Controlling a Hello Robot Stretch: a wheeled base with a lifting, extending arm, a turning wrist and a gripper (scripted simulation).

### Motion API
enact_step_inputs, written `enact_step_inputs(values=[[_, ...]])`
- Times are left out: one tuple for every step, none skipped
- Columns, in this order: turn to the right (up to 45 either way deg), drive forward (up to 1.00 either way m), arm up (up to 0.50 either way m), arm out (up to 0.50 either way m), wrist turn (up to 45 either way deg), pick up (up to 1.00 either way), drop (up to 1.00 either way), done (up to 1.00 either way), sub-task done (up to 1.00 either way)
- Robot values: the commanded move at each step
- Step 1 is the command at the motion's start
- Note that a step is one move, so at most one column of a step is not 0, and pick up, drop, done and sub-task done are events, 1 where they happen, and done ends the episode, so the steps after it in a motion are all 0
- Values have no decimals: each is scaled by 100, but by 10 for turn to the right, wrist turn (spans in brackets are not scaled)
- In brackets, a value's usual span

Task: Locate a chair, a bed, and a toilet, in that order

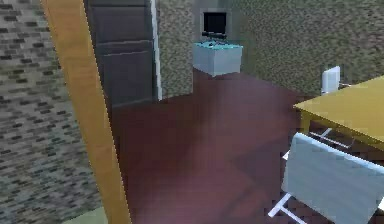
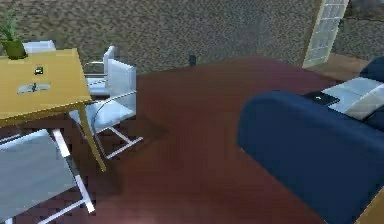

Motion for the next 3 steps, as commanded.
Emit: enact_step_inputs(values=[[450, 0, 0, 0, 0, 0, 0, 0, 0], [150, 0, 0, 0, 0, 0, 0, 0, 0], [0, 30, 0, 0, 0, 0, 0, 0, 0]])
